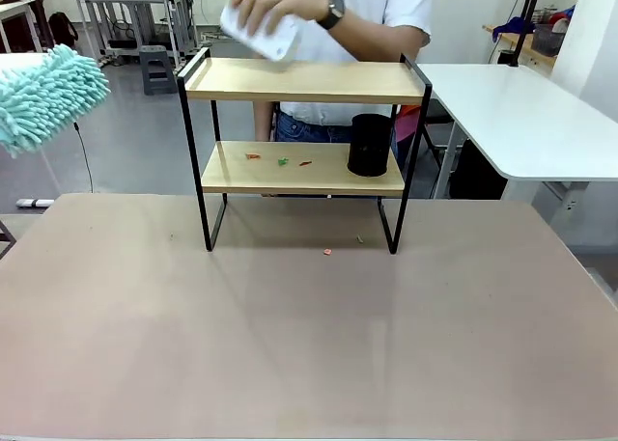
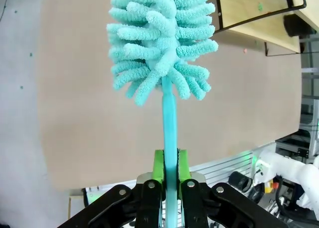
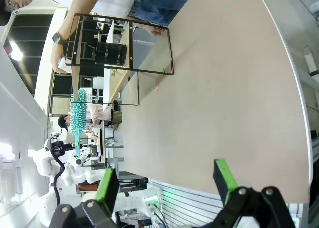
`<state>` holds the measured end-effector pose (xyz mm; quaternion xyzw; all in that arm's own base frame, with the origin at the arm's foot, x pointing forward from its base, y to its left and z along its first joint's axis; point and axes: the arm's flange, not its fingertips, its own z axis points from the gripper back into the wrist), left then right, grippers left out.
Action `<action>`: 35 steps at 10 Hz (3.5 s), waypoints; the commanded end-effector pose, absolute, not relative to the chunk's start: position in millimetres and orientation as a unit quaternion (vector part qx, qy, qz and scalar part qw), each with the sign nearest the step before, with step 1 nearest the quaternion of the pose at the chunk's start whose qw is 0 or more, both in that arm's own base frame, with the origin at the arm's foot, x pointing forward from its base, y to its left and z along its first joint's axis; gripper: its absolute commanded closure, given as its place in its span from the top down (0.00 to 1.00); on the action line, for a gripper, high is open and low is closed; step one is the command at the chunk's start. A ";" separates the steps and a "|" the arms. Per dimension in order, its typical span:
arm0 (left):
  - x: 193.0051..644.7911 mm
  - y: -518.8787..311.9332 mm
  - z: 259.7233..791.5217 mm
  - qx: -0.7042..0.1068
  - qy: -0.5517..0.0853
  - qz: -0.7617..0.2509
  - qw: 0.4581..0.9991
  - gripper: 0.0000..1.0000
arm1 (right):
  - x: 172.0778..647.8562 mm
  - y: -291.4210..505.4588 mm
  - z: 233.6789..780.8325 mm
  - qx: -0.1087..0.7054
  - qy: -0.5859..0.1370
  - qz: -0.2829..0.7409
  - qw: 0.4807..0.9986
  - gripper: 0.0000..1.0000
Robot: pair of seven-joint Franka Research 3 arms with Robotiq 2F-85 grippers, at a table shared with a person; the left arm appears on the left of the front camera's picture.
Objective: Clean the shelf.
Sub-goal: Clean the remaining tier of the Shelf with the Duster once objects are removed.
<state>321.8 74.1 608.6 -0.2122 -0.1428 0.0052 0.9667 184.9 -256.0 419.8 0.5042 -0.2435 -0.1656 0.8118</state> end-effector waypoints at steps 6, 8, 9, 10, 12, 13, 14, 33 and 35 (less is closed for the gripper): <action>323.0 76.0 609.9 -0.210 -0.146 -0.002 0.967 0.12 | 185.9 -255.9 421.1 0.508 -0.258 -0.156 0.807 1.00; 323.0 76.0 609.9 -0.210 -0.146 -0.002 0.967 0.12 | 185.9 -255.9 421.1 0.508 -0.258 -0.156 0.807 1.00; 323.0 76.0 609.9 -0.210 -0.146 -0.002 0.967 0.12 | 185.9 -255.9 421.1 0.508 -0.258 -0.156 0.807 1.00; 323.0 76.0 609.9 -0.210 -0.146 -0.002 0.967 0.12 | 185.9 -255.9 421.1 0.508 -0.258 -0.156 0.807 1.00; 323.0 76.0 609.9 -0.210 -0.146 -0.002 0.967 0.12 | 185.9 -255.9 421.1 0.508 -0.258 -0.156 0.807 1.00; 323.0 76.0 609.9 -0.210 -0.146 -0.002 0.967 0.12 | 185.9 -255.9 421.1 0.508 -0.258 -0.156 0.807 1.00; 323.0 76.0 609.9 -0.210 -0.146 -0.002 0.967 0.12 | 185.9 -255.9 421.1 0.508 -0.258 -0.156 0.807 1.00; 253.6 -85.0 570.0 -0.151 -0.046 -0.335 0.929 0.12 | 185.9 -255.9 421.1 0.508 -0.258 -0.156 0.807 1.00; 253.6 -85.0 570.0 -0.151 -0.046 -0.335 0.929 0.12 | 185.9 -255.9 421.1 0.508 -0.258 -0.156 0.807 1.00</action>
